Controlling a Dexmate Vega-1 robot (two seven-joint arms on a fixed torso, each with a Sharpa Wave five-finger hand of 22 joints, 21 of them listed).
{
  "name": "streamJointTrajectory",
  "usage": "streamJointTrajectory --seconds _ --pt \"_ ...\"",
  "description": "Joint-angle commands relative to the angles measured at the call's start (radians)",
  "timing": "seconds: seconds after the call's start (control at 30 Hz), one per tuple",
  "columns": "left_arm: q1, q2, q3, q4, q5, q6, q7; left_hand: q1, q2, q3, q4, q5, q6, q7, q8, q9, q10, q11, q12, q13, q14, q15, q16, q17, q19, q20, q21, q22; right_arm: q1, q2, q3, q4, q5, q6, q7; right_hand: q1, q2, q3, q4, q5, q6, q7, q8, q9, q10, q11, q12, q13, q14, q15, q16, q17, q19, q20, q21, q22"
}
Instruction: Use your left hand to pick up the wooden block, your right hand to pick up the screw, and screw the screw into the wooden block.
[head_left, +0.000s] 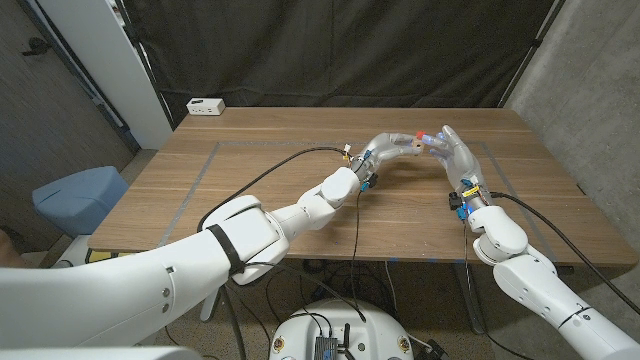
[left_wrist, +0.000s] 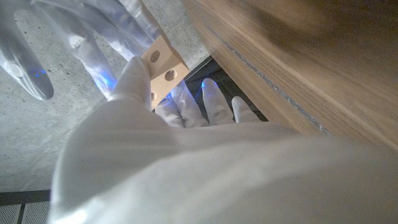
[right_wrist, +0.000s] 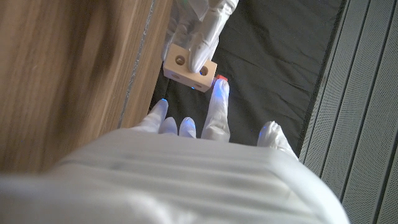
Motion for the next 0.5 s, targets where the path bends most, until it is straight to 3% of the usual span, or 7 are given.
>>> streamJointTrajectory --seconds 0.03,0.23,0.5 --pt "0.005 0.002 0.003 -0.002 0.010 -0.019 0.013 -0.045 0.056 0.050 0.043 0.006 0.026 -0.008 0.016 0.005 0.008 -0.003 0.003 0.005 0.006 -0.103 0.002 0.004 0.008 -0.001 0.003 0.005 -0.032 -0.005 0.034 -0.021 -0.013 -0.002 -0.031 0.003 0.009 0.008 0.000 0.001 0.007 0.001 -0.002 0.002 0.014 0.002 0.010 0.001 0.009 0.001 0.006 0.003 0.005 0.000 0.002 0.003" --pt "0.007 0.002 0.003 -0.003 0.012 -0.024 0.013 -0.045 0.057 0.051 0.044 0.006 0.024 -0.006 0.015 0.005 0.006 -0.003 0.002 0.005 0.004 -0.103 0.002 0.005 0.008 0.000 0.003 0.005 -0.037 -0.006 0.041 -0.023 -0.013 -0.006 -0.029 0.000 0.007 0.008 0.001 0.001 -0.001 0.005 -0.008 0.003 0.013 0.003 0.007 0.001 0.008 0.004 0.004 0.003 0.005 0.000 0.001 0.003" --pt "0.007 0.001 0.003 -0.003 0.013 -0.025 0.010 -0.046 0.057 0.051 0.043 0.006 0.022 -0.007 0.014 0.006 0.007 -0.002 0.003 0.005 0.004 -0.101 0.002 0.005 0.009 0.000 0.003 0.005 -0.034 -0.009 0.041 -0.019 -0.008 -0.007 -0.012 -0.010 0.001 0.007 0.004 0.001 -0.086 -0.019 -0.042 0.004 -0.021 0.008 -0.012 0.003 -0.006 0.010 -0.004 0.005 -0.004 0.005 -0.004 0.003"
